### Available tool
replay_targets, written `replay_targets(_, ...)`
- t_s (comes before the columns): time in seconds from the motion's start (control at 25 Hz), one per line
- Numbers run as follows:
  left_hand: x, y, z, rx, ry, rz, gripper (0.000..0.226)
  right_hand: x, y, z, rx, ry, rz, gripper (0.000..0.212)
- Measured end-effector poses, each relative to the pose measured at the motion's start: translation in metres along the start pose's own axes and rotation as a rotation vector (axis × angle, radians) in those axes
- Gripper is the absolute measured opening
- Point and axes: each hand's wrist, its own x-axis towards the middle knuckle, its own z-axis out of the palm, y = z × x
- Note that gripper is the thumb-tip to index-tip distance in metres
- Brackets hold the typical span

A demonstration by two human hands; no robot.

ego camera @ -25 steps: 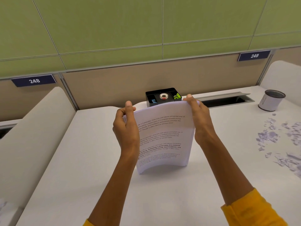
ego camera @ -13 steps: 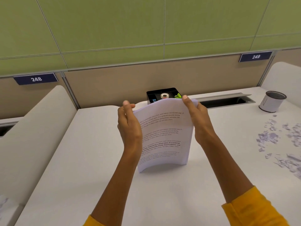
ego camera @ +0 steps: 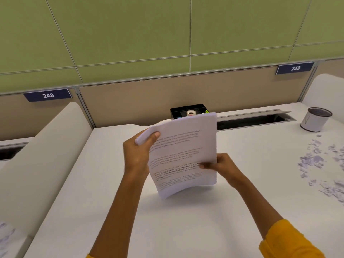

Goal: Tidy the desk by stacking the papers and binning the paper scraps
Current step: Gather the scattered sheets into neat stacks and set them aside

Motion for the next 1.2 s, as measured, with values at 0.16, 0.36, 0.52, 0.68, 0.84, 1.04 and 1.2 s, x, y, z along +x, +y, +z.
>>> replay_targets(0.16,0.019,-0.016,-0.039,-0.2,0.018,-0.199,0.027,-0.005,0.021,-0.007,-0.111,0.041,-0.02,0.013)
replay_targets(0.36,0.031,-0.064,-0.083,0.168,-0.043,-0.209,0.03,0.013,-0.02,-0.033,-0.723,0.082,-0.098,0.024)
replay_targets(0.52,0.034,-0.072,-0.077,0.533,-0.303,0.001,0.04,0.011,-0.064,-0.029,-1.132,0.033,-0.153,0.027)
replay_targets(0.68,0.026,-0.08,-0.064,0.259,-0.376,-0.031,0.031,0.009,-0.077,-0.024,-1.316,-0.005,-0.193,0.029)
replay_targets(0.84,0.015,-0.104,-0.065,0.162,-0.351,-0.11,0.022,0.011,-0.056,-0.038,-0.922,0.032,-0.147,0.02)
replay_targets(1.04,0.013,-0.109,-0.064,0.124,-0.346,-0.117,0.032,0.0,0.011,-0.044,0.036,0.089,-0.049,0.031)
replay_targets(1.2,0.011,-0.109,-0.061,0.143,-0.312,-0.113,0.034,-0.005,0.042,-0.029,0.092,0.032,-0.07,0.046)
